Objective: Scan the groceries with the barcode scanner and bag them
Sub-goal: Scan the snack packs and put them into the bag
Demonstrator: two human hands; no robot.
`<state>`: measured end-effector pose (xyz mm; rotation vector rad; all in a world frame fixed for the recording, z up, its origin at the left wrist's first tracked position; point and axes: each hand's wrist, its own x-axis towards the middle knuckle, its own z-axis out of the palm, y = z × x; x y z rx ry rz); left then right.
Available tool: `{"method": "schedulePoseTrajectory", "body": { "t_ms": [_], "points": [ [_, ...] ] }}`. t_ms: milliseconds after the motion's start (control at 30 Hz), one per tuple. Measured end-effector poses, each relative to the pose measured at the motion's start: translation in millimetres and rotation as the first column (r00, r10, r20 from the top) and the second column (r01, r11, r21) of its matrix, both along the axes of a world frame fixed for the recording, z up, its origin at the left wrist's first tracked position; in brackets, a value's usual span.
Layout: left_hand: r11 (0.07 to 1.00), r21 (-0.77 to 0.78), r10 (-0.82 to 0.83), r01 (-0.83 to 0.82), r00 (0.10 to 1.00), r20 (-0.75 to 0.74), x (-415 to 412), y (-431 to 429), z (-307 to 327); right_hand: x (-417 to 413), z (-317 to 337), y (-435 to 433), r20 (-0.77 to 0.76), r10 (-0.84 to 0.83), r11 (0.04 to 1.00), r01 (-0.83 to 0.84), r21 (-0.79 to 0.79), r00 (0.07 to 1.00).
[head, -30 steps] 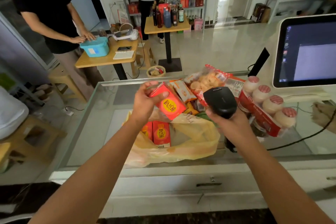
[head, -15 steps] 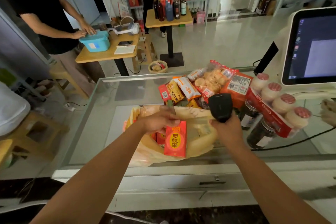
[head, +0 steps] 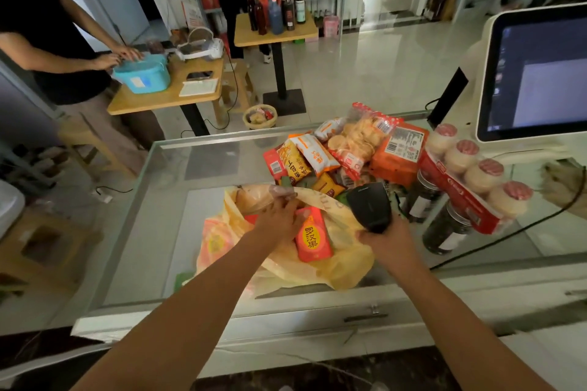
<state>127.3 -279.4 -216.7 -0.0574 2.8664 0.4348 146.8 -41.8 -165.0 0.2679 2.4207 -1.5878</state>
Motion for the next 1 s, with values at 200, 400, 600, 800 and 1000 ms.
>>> {"method": "schedulePoseTrajectory", "body": {
  "t_ms": [200, 400, 600, 800, 1000],
  "points": [
    [0.968, -0.189, -0.171, 0.166, 0.985, -0.015, 15.0, 2.5, 5.3, 0.7, -7.8, 6.3, -0.002, -0.036, 0.999, 0.036, 0.037, 0.999],
    [0.925, -0.216, -0.308, 0.314, 0.949, 0.062, 45.1, 13.8, 2.0, 5.6, -17.0, 8.9, -0.007, -0.05, 0.994, 0.051, 0.094, 0.999],
    [0.916, -0.219, -0.316, 0.336, 0.941, 0.121, 37.5, 19.1, 16.6, 21.4, -15.9, 9.3, 0.139, 0.12, 0.991, -0.127, 0.043, 0.983],
    [0.901, -0.286, -0.298, 0.327, 0.944, 0.14, 38.0, 19.4, 22.0, 4.4, 29.5, 31.3, 0.116, -0.029, 0.964, 0.059, -0.258, 0.993],
    [0.857, -0.321, -0.283, 0.403, 0.889, 0.36, 42.8, 14.8, 37.7, -5.1, 54.0, 29.5, 0.006, -0.091, 0.943, 0.089, -0.321, 0.996]
  ]
}}
